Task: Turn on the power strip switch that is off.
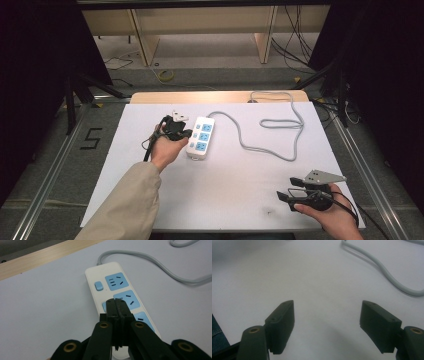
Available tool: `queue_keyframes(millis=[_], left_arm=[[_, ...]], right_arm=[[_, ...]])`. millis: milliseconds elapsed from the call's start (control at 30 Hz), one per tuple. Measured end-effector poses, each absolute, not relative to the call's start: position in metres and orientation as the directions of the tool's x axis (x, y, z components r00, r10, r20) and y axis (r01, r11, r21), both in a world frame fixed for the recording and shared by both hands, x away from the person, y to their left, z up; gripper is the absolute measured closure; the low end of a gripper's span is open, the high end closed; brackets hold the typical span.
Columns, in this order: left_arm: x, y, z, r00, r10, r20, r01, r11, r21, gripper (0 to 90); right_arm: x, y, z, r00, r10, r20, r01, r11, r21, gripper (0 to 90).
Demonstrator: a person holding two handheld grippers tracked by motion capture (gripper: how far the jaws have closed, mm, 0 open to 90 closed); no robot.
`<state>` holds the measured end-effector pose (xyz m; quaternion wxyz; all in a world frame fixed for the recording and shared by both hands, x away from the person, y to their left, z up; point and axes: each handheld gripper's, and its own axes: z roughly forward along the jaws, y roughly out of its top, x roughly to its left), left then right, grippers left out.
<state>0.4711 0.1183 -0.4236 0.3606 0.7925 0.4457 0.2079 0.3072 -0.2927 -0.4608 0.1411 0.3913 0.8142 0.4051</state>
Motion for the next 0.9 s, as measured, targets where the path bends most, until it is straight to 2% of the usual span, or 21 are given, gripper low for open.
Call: queue_keyframes(millis=[900], left_arm=[[0.501,0.103,-0.430,0.520,0.852,0.059,0.563,-0.394,0.726,89.8]], right_arm=[[0.306,-0.295,-0.461,-0.647,0.757,0.093,0.524,0.353,0.775,28.8]])
